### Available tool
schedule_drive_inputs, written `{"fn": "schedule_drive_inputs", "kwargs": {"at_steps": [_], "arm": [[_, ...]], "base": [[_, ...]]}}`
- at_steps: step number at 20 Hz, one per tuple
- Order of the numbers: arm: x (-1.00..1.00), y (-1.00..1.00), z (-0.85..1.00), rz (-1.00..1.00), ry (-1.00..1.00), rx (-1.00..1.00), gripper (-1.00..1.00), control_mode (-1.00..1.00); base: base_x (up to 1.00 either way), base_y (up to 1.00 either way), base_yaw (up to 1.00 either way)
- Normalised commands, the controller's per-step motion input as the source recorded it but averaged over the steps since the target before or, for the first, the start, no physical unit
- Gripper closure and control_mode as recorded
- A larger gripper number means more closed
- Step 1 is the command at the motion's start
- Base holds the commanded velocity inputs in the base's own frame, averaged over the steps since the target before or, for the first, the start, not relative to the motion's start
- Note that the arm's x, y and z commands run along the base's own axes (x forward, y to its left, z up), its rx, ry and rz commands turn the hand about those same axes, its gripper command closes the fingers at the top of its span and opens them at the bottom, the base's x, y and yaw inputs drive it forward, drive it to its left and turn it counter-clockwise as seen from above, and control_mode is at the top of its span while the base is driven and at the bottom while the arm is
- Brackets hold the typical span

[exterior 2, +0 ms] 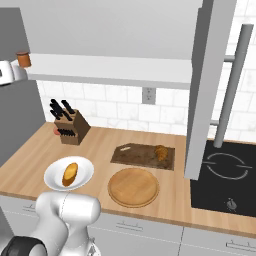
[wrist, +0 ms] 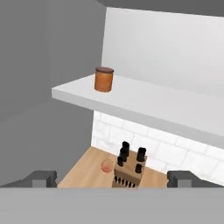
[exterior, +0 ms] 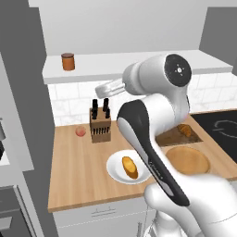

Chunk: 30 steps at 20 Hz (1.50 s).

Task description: From the different types of pastries on the counter, select a croissant and place it on the cutting board. Then retrieve a jar of jam from the cabinet and place it alongside the croissant on the cutting board.

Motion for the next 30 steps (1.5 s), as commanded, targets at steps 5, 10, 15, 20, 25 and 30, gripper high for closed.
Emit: {"fn": "schedule_drive_inputs", "kwargs": {"at_steps": [5, 10, 15, 20, 25, 30], "arm": [[0.0, 0.11, 0.0, 0.0, -0.04, 0.04, -1.0, -1.0], [0.21, 0.2, 0.23, 0.0, 0.0, 0.0, -1.0, -1.0], [0.3, 0.15, 0.2, 0.0, 0.0, 0.0, -1.0, -1.0], [0.29, 0.22, 0.03, 0.0, 0.0, 0.0, -1.0, -1.0], [0.26, 0.06, 0.01, 0.0, 0.0, 0.0, -1.0, -1.0], [0.13, 0.01, 0.01, 0.0, 0.0, 0.08, -1.0, -1.0]], "base": [[0.0, 0.0, 0.0], [0.0, 0.0, 0.0], [0.0, 0.0, 0.0], [0.0, 0.0, 0.0], [0.0, 0.0, 0.0], [0.0, 0.0, 0.0]]}}
